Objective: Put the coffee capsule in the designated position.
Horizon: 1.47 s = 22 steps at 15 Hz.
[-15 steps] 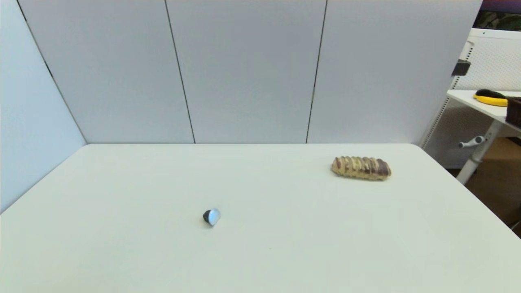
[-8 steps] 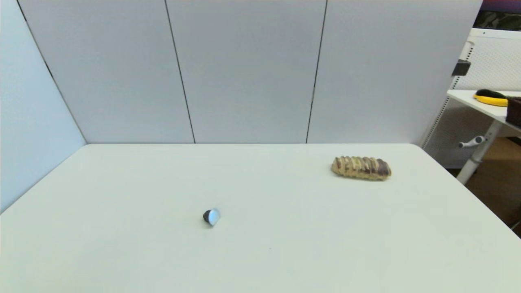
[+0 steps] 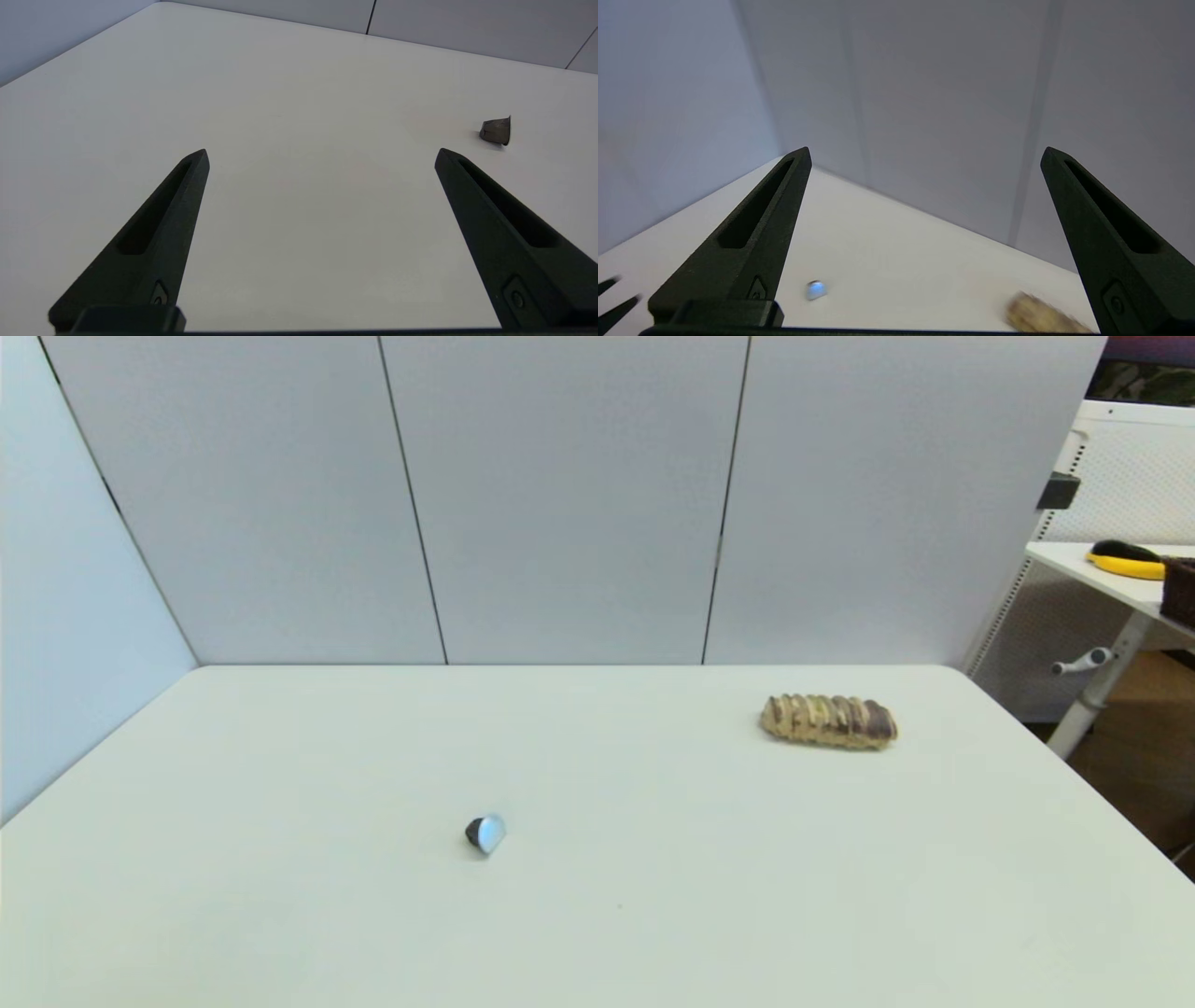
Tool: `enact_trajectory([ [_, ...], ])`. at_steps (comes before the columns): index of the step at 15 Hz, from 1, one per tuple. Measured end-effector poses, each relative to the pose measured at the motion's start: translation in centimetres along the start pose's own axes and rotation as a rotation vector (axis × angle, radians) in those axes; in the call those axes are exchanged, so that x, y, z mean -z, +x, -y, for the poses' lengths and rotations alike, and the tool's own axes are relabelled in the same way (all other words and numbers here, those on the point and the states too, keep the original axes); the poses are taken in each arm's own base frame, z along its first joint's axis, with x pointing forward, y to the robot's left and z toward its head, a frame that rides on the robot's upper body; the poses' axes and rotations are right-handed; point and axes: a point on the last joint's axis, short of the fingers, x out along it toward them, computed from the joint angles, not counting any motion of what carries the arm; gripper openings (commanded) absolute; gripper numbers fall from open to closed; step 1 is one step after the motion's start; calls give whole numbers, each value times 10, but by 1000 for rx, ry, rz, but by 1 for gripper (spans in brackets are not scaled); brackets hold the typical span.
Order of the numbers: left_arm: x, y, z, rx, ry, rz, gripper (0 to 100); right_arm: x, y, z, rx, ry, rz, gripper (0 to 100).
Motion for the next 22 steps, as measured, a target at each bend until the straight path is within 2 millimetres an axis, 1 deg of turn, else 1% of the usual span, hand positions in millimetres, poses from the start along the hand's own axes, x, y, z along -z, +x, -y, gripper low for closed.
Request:
enact_trajectory([
  [2,0,0,0,0,0,0,100,5,43,1,-149,-1,-44,100],
  [4,0,0,0,0,0,0,100,19,83,-5,-293,-7,-94,100],
  [6,0,0,0,0,0,0,100,45,121,-17,-390,-31,-164,100],
  [8,0,0,0,0,0,0,100,80,150,-33,-490,-44,-252,100],
  [11,0,0,0,0,0,0,100,131,179,-59,-578,-23,-385,100],
  [12,0,0,0,0,0,0,100,145,187,-66,-597,-18,-417,100],
  [15,0,0,0,0,0,0,100,189,209,-81,-616,-42,-503,100],
  [18,0,0,0,0,0,0,100,235,228,-86,-570,-106,-592,100],
  [22,0,0,0,0,0,0,100,289,239,-85,-502,-161,-691,100],
])
